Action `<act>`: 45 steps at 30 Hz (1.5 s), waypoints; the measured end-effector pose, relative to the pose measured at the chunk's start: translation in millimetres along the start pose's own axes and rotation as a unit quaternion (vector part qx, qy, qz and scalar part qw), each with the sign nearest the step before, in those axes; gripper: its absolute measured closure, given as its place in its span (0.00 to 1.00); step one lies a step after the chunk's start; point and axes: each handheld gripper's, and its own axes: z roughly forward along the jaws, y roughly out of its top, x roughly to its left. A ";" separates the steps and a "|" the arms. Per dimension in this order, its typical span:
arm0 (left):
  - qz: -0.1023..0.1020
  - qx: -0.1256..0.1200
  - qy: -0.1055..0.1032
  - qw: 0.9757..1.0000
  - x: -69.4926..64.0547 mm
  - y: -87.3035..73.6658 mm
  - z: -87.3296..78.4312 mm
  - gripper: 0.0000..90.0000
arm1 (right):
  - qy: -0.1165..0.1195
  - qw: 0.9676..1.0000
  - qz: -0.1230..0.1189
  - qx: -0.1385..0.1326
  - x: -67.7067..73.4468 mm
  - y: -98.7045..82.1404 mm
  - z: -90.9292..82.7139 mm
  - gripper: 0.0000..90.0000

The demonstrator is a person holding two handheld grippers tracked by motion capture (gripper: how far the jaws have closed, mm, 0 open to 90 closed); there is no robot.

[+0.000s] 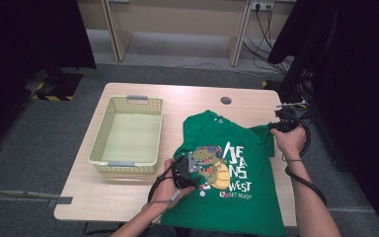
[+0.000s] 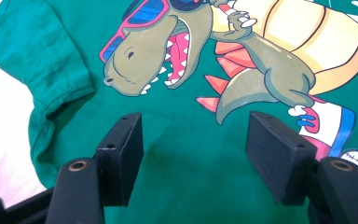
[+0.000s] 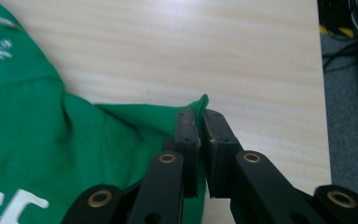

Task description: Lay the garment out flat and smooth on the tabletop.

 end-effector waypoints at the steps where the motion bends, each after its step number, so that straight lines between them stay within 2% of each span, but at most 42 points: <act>1: 0.000 -0.001 0.001 1.000 -0.2 -0.1 0.0 0.40 | -0.001 1.000 0.000 0.014 -0.7 -1.9 3.2 0.94; 5: 0.001 -0.001 0.001 1.000 -0.3 -0.1 0.0 0.40 | -0.001 0.999 -0.008 0.036 -2.7 -7.4 11.0 0.86; 9: 0.004 0.001 0.002 1.000 -0.4 0.0 -0.2 0.40 | 0.005 1.000 -0.020 0.005 -0.6 -3.1 4.6 0.75; 11: 0.003 -0.001 0.002 1.000 -0.5 -0.1 -0.2 0.40 | 0.010 0.999 -0.032 -0.015 2.8 1.1 0.2 0.73; 14: 0.004 0.000 0.002 1.000 -0.5 -0.2 -0.3 0.39 | 0.027 0.998 -0.054 -0.036 10.2 7.8 -3.2 0.70; 16: 0.004 0.000 0.002 1.000 -0.4 -0.3 -0.3 0.39 | 0.038 0.996 -0.071 -0.040 15.8 11.7 -1.4 0.67; 21: 0.004 -0.001 0.001 1.000 -0.2 -0.6 -0.3 0.39 | 0.055 0.993 -0.106 -0.023 25.6 17.8 12.4 0.63; 24: 0.004 -0.001 0.001 1.000 0.0 -0.4 -0.2 0.39 | 0.063 0.992 -0.108 -0.015 27.9 18.8 18.0 0.61; 29: 0.004 -0.001 0.000 1.000 0.1 -0.6 -0.3 0.39 | 0.070 0.989 -0.131 0.003 34.3 18.1 29.1 0.61; 32: 0.005 -0.001 0.000 1.000 0.0 -0.5 -0.2 0.39 | 0.070 0.988 -0.139 0.010 36.5 17.2 32.4 0.63; 36: 0.004 -0.002 0.000 1.000 0.1 -0.6 -0.2 0.39 | 0.073 0.987 -0.140 0.023 37.0 15.4 36.2 0.74; 41: 0.006 -0.002 0.001 1.000 0.0 -0.8 -0.3 0.39 | 0.084 0.987 -0.132 0.031 36.9 12.5 38.1 0.92; 45: 0.005 -0.002 0.001 1.000 0.1 -0.8 -0.2 0.39 | 0.091 0.988 -0.124 0.032 37.2 11.5 38.6 0.97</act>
